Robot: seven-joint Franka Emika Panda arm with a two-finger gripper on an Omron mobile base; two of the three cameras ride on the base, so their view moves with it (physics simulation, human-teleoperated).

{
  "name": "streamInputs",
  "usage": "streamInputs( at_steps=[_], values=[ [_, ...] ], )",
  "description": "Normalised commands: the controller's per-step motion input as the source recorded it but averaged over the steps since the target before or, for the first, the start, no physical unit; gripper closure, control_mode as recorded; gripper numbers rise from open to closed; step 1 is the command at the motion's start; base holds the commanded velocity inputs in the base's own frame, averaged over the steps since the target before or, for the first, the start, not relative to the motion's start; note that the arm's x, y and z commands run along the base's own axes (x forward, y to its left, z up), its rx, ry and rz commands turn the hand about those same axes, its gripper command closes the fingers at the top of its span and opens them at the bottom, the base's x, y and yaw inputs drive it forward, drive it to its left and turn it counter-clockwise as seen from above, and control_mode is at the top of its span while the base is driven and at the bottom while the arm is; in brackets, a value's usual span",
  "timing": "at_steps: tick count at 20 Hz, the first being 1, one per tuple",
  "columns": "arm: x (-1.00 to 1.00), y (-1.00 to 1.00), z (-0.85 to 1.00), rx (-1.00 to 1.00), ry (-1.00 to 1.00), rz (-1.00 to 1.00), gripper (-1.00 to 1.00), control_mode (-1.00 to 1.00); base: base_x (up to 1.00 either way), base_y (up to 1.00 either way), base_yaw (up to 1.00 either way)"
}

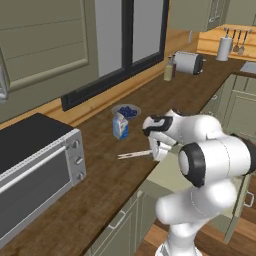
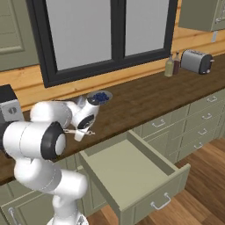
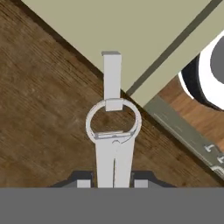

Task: Pick the tongs from the drawer and place it on the counter.

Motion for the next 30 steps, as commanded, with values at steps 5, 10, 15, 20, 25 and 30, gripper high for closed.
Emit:
streamInputs(
  at_steps=[5,10,15,20,25,30],
  values=[
    [0.68,0.44,-0.36,-0.1,0.02,0.0,1.0,-1.0,0.0,0.0,0.0],
    [0.43,0.33,-0.54,-0.08,0.03,0.0,1.0,-1.0,0.0,0.0,0.0],
    [0.25,0.05,-0.28,-0.01,0.11,0.0,1.0,-1.0,0.0,0.0,0.0],
    [0.07,0.0,-0.02,0.0,0.02,0.0,-1.0,-1.0,0.0,0.0,0.0],
    [-0.09,-0.13,0.3,0.0,-0.03,0.0,-1.0,-1.0,0.0,0.0,0.0],
    [-0.21,-0.3,0.42,0.03,-0.08,0.0,-1.0,-1.0,0.0,0.0,0.0]
  ],
)
